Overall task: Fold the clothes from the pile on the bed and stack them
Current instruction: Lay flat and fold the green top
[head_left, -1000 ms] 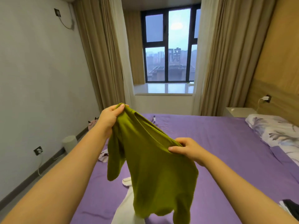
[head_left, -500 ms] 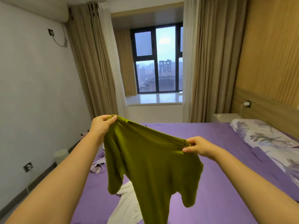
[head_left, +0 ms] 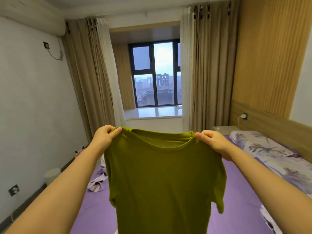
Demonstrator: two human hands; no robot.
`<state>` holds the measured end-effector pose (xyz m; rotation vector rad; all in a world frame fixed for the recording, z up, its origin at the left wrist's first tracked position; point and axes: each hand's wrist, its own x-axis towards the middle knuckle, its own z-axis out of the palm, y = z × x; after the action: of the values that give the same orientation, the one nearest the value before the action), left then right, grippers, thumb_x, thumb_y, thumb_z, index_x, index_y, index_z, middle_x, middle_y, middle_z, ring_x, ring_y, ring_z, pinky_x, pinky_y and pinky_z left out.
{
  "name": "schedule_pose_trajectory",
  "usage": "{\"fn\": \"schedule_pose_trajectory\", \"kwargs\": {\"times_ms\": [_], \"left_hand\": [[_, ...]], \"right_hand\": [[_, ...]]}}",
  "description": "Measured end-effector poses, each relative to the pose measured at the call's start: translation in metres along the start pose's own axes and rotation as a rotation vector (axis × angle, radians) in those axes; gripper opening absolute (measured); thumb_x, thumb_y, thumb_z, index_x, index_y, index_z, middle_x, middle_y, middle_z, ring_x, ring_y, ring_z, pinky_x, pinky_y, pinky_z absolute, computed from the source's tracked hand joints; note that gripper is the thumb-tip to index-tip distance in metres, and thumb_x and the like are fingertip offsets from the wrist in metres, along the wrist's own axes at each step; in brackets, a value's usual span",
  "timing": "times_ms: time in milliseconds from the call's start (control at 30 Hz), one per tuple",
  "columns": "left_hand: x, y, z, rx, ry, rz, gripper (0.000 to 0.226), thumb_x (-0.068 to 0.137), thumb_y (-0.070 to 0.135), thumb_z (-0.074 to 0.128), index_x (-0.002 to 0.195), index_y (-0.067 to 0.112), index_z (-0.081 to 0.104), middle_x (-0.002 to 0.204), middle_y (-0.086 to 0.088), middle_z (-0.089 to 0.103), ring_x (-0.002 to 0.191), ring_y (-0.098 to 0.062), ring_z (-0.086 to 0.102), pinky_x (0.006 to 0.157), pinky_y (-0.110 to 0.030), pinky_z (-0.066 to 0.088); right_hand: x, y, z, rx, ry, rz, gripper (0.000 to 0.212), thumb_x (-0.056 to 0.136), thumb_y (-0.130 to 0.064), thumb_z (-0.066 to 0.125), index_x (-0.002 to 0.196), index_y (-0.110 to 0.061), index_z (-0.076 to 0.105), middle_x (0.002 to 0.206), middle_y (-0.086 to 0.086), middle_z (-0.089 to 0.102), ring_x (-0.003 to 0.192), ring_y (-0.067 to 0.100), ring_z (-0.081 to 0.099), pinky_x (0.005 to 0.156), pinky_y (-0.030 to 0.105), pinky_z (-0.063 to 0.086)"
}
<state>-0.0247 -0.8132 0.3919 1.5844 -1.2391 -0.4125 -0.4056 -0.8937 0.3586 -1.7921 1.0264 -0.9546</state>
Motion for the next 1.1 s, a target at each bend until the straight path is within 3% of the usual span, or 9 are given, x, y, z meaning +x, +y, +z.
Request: {"fn": "schedule_pose_trajectory", "kwargs": {"times_ms": [100,167,333,433,533,600,800,1100], "left_hand": [[-0.006,-0.009,-0.018,0.022,0.015,0.009,0.041,0.093,0.033,0.060,0.094,-0.009,0.060,0.088,-0.023,0.061,0.078,-0.027,0.055,0.074,-0.041,0.046],[-0.012,-0.015,-0.028,0.016,0.015,0.004,0.044,0.094,0.035,0.057,0.092,-0.009,0.060,0.086,-0.023,0.060,0.078,-0.027,0.055,0.076,-0.045,0.048],[-0.026,-0.021,-0.043,-0.047,-0.003,-0.026,0.053,0.096,0.042,0.051,0.089,-0.010,0.060,0.083,-0.018,0.057,0.079,-0.027,0.052,0.076,-0.040,0.043],[-0.036,-0.022,-0.045,-0.098,-0.003,-0.066,0.046,0.097,0.043,0.048,0.091,0.000,0.065,0.090,-0.014,0.062,0.085,-0.025,0.056,0.083,-0.041,0.045],[-0.050,-0.018,-0.045,-0.146,-0.069,-0.064,0.035,0.097,0.044,0.047,0.087,0.016,0.066,0.088,-0.007,0.065,0.080,-0.022,0.059,0.071,-0.033,0.048],[-0.060,-0.016,-0.044,-0.149,-0.136,-0.038,0.033,0.096,0.045,0.049,0.094,0.018,0.068,0.092,-0.007,0.067,0.085,-0.024,0.062,0.072,-0.033,0.051],[-0.081,-0.006,-0.035,-0.190,-0.184,0.042,0.015,0.095,0.034,0.056,0.094,0.024,0.068,0.096,-0.005,0.068,0.090,-0.022,0.063,0.074,-0.032,0.051],[-0.108,0.000,-0.005,-0.098,-0.297,0.063,0.035,0.099,0.037,0.046,0.100,0.005,0.061,0.092,-0.016,0.054,0.086,-0.025,0.050,0.073,-0.035,0.040]], "right_hand": [[-0.013,-0.024,-0.007,0.002,-0.078,0.017,0.057,0.073,-0.064,0.057,0.080,-0.008,0.064,0.074,0.015,0.060,0.071,0.024,0.059,0.065,0.029,0.048],[-0.023,-0.038,-0.011,0.037,-0.139,0.053,0.060,0.078,-0.060,0.053,0.090,-0.003,0.068,0.083,0.017,0.067,0.078,0.025,0.066,0.068,0.030,0.053],[-0.048,-0.056,-0.009,0.080,-0.228,0.077,0.022,0.088,-0.017,0.060,0.103,-0.005,0.071,0.100,0.017,0.071,0.089,0.023,0.069,0.075,0.031,0.058],[-0.064,-0.060,-0.003,0.023,-0.236,0.084,0.022,0.089,-0.013,0.062,0.110,-0.009,0.070,0.104,0.012,0.072,0.096,0.025,0.069,0.076,0.030,0.057],[-0.078,-0.060,0.005,-0.088,-0.127,0.051,0.019,0.094,-0.021,0.059,0.109,-0.020,0.070,0.102,0.004,0.073,0.097,0.022,0.069,0.083,0.032,0.057],[-0.086,-0.058,0.009,-0.195,-0.020,0.021,0.017,0.097,-0.027,0.054,0.106,-0.026,0.068,0.100,0.001,0.071,0.095,0.020,0.067,0.085,0.034,0.056],[-0.110,-0.053,0.007,-0.219,0.227,-0.072,0.015,0.098,-0.025,0.050,0.097,-0.025,0.065,0.097,-0.002,0.067,0.095,0.016,0.062,0.074,0.027,0.049],[-0.143,-0.046,0.014,-0.325,0.474,-0.093,0.013,0.100,-0.025,0.046,0.099,-0.022,0.059,0.091,-0.003,0.061,0.080,0.006,0.053,0.063,0.023,0.039]]}}
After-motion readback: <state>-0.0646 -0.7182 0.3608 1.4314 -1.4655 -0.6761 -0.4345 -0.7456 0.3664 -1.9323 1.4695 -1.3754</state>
